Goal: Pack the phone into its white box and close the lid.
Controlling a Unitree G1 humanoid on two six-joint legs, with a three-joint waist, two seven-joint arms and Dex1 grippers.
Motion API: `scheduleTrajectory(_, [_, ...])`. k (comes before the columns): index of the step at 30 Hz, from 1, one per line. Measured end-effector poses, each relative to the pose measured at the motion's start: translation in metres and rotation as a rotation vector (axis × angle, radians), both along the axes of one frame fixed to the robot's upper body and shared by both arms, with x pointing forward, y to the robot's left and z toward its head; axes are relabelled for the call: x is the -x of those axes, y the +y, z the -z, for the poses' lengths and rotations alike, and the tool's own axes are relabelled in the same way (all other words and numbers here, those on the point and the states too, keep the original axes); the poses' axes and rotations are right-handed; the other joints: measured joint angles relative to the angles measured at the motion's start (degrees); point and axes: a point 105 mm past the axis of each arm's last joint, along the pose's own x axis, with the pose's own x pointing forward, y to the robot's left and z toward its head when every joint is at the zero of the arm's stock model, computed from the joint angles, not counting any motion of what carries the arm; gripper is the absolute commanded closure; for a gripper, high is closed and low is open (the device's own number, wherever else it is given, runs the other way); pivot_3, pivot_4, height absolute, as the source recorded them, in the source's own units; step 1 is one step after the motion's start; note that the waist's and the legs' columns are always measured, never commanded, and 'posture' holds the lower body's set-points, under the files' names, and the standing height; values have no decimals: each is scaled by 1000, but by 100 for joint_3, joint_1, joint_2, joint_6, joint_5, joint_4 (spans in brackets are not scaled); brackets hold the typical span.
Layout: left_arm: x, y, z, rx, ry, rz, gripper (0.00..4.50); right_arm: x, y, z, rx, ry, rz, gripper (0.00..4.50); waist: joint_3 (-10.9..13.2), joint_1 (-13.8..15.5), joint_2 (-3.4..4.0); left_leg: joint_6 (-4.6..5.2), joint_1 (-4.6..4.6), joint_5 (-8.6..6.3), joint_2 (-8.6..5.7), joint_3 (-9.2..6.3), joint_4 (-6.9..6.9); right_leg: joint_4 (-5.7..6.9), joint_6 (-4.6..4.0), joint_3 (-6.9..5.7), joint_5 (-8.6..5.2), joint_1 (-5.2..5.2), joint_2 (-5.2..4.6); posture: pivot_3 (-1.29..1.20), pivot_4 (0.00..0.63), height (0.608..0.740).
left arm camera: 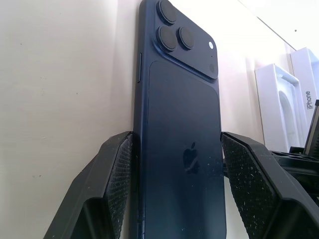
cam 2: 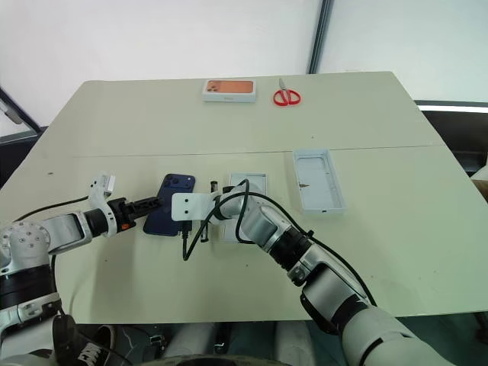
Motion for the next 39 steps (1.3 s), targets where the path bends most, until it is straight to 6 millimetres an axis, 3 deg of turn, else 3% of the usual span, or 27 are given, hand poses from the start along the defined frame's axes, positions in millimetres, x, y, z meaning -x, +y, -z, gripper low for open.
scheduleTrajectory(10, [-2,-3,-2,48,23,12,1561,-3,-3,-1,-4,2,13,4488,0,8,0,-1,0,0,-2,-2,0,-2,0,-2,0,2,-2,0,150,740])
scheduleTrajectory(20, [6,-26,-2,116,37,130,1561,-3,-2,-1,-8,-1,12,4488,3,-18,-5,-1,-1,0,0,-1,-5,-3,0,-1,0,-2,-1,0,150,740])
scheduleTrajectory(27, [6,-25,-1,122,32,130,1561,-4,-2,-1,-12,-6,16,4488,3,-28,-5,-1,-1,0,1,0,-8,-5,0,0,0,-5,0,0,150,740])
scheduleTrajectory(30, [7,-23,0,120,32,120,2353,-4,-2,-1,-13,-6,16,4500,3,-34,-5,-1,-2,0,2,0,-10,-6,0,1,0,-6,0,0,150,740])
scheduleTrajectory(32, [9,-20,6,121,46,108,3298,-4,-2,-1,-13,-7,17,4500,5,-46,-7,-1,-2,0,2,1,-13,-8,0,2,0,-8,0,0,150,740])
scheduleTrajectory(39, [12,-23,8,132,52,128,3298,-4,-2,-1,-14,-7,21,4500,9,-46,-15,-3,-2,0,4,1,-16,-12,0,2,0,-9,2,0,150,740])
